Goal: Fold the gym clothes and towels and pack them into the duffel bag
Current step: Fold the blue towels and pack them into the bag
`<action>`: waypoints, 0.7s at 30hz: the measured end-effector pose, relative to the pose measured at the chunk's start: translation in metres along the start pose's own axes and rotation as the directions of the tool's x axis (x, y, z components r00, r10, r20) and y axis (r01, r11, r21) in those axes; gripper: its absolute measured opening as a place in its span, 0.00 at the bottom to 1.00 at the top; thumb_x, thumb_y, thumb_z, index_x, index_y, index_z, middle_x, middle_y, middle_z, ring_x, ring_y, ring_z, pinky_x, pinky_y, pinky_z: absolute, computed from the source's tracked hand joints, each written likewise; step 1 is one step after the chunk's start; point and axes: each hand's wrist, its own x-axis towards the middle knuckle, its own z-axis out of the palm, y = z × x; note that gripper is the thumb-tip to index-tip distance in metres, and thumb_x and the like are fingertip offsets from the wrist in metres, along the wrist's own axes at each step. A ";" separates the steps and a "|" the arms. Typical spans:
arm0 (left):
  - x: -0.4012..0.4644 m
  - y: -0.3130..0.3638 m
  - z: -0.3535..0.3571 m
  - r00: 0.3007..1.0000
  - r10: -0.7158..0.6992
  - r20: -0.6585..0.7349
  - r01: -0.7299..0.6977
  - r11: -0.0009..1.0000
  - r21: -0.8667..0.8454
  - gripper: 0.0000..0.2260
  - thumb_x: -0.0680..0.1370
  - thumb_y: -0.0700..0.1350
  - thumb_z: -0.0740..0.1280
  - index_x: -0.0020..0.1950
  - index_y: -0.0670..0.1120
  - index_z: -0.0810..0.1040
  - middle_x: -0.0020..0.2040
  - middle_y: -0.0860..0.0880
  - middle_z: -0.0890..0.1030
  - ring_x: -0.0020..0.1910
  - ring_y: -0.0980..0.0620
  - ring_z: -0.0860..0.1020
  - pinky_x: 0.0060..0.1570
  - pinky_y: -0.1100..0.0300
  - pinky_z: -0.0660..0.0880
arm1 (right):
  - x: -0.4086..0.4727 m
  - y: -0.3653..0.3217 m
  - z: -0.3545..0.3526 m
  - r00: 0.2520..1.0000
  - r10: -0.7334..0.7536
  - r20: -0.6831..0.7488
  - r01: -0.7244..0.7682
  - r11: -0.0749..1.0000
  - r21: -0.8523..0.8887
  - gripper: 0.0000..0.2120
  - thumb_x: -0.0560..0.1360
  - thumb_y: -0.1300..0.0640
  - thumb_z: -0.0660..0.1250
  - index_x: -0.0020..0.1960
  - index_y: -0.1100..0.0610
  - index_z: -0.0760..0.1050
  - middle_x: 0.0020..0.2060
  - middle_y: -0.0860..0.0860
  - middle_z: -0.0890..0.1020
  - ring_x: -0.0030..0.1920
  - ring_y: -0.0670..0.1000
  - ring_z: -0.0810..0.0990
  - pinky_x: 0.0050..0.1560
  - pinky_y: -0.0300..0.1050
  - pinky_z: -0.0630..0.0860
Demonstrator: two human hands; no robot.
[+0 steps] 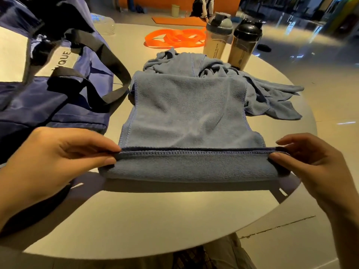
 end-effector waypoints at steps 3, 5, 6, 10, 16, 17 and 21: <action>0.013 0.016 -0.011 0.998 0.056 -0.011 -0.055 0.996 0.074 0.18 0.64 0.49 0.74 0.51 0.65 0.81 0.40 0.57 0.84 0.39 0.58 0.83 0.42 0.68 0.79 | 0.009 -0.009 -0.006 0.998 0.030 0.049 -0.028 0.999 -0.037 0.27 0.49 0.22 0.69 0.41 0.37 0.81 0.39 0.45 0.83 0.40 0.48 0.82 0.34 0.34 0.79; 0.023 0.029 -0.020 0.998 0.062 0.009 -0.063 0.989 0.134 0.20 0.63 0.48 0.74 0.52 0.66 0.80 0.39 0.58 0.84 0.37 0.60 0.82 0.41 0.69 0.78 | 0.014 -0.014 -0.010 0.998 0.037 0.055 -0.034 0.998 -0.056 0.31 0.46 0.22 0.70 0.39 0.42 0.82 0.35 0.48 0.83 0.34 0.47 0.79 0.29 0.33 0.75; 0.028 0.033 -0.025 0.998 0.056 0.016 -0.058 0.989 0.139 0.20 0.63 0.48 0.74 0.52 0.65 0.81 0.38 0.58 0.84 0.37 0.60 0.82 0.42 0.67 0.78 | 0.018 -0.018 -0.013 0.998 0.036 0.053 -0.032 0.997 -0.066 0.32 0.45 0.23 0.71 0.38 0.45 0.82 0.34 0.50 0.83 0.31 0.47 0.77 0.27 0.33 0.74; 0.051 0.046 -0.042 0.997 0.059 0.051 -0.068 0.979 0.193 0.08 0.65 0.54 0.74 0.43 0.60 0.84 0.36 0.59 0.84 0.35 0.61 0.82 0.39 0.67 0.78 | 0.034 -0.036 -0.031 0.995 0.031 0.093 -0.025 0.997 -0.072 0.35 0.42 0.26 0.74 0.39 0.50 0.82 0.31 0.55 0.81 0.26 0.49 0.75 0.24 0.34 0.72; 0.100 0.083 -0.070 0.998 0.038 -0.052 -0.040 0.998 -0.047 0.07 0.66 0.58 0.75 0.39 0.58 0.84 0.37 0.51 0.85 0.35 0.57 0.82 0.38 0.56 0.81 | 0.073 -0.082 -0.053 0.993 -0.118 -0.014 0.114 0.980 -0.161 0.20 0.63 0.41 0.75 0.45 0.56 0.83 0.33 0.51 0.83 0.31 0.49 0.79 0.27 0.35 0.75; 0.112 0.089 -0.077 0.994 0.068 -0.085 -0.072 0.996 -0.052 0.06 0.71 0.46 0.74 0.37 0.58 0.84 0.36 0.50 0.84 0.34 0.57 0.81 0.37 0.58 0.80 | 0.084 -0.090 -0.056 0.989 -0.136 -0.055 0.124 0.976 -0.181 0.12 0.68 0.50 0.72 0.47 0.57 0.82 0.31 0.49 0.83 0.30 0.47 0.79 0.27 0.35 0.75; 0.148 0.128 -0.100 0.958 0.160 -0.239 -0.160 0.987 0.020 0.16 0.73 0.31 0.71 0.35 0.53 0.85 0.35 0.48 0.84 0.36 0.52 0.80 0.36 0.62 0.80 | 0.123 -0.132 -0.065 0.940 -0.272 -0.208 0.209 0.937 -0.282 0.01 0.74 0.60 0.69 0.44 0.57 0.78 0.31 0.52 0.80 0.28 0.47 0.76 0.26 0.36 0.73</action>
